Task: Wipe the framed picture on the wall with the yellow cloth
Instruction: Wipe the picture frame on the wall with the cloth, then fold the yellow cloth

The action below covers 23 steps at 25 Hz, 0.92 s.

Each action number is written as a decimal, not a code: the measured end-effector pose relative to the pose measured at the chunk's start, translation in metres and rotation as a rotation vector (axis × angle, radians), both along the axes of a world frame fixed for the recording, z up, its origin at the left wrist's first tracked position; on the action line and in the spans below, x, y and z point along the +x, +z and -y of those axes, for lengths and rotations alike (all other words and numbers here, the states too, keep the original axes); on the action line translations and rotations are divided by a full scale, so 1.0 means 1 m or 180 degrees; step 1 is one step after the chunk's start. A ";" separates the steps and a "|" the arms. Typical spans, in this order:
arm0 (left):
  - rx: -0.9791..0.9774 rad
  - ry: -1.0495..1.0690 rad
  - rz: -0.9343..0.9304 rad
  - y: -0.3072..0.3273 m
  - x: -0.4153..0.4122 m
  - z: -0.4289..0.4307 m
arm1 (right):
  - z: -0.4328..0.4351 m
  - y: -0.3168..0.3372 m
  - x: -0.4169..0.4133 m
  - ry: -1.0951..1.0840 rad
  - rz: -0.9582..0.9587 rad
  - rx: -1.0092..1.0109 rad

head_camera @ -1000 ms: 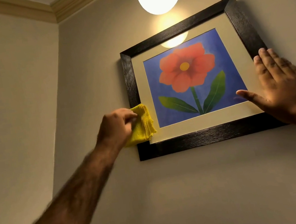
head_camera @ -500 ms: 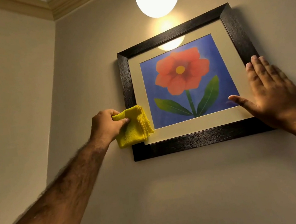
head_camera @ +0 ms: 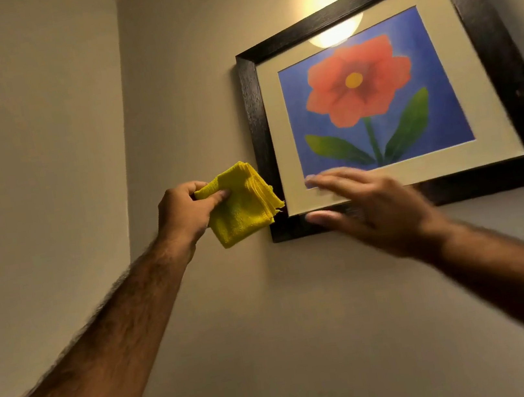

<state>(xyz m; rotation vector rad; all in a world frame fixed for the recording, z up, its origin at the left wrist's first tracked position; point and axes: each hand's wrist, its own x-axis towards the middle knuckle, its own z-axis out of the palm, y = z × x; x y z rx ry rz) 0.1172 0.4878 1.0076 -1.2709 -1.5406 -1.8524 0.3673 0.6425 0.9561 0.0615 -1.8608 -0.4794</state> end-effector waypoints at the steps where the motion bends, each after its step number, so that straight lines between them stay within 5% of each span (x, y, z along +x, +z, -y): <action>1: -0.0004 -0.0051 0.0039 -0.006 -0.003 0.006 | 0.022 -0.010 -0.031 0.0515 0.0184 -0.0627; 5: -0.0103 -0.0108 0.0278 -0.039 -0.029 0.041 | 0.073 -0.035 -0.132 0.1918 0.0725 -0.3624; 7: -0.0219 -0.0113 0.0416 -0.059 -0.048 0.062 | 0.079 -0.045 -0.164 0.2621 0.0914 -0.4424; 17: -0.0652 -0.0527 0.2030 -0.214 -0.169 0.219 | 0.145 -0.173 -0.312 0.3105 0.2172 -0.5491; 23: -0.0713 -0.0084 0.2733 -0.354 -0.211 0.312 | 0.210 -0.301 -0.385 0.2849 0.3260 -0.5775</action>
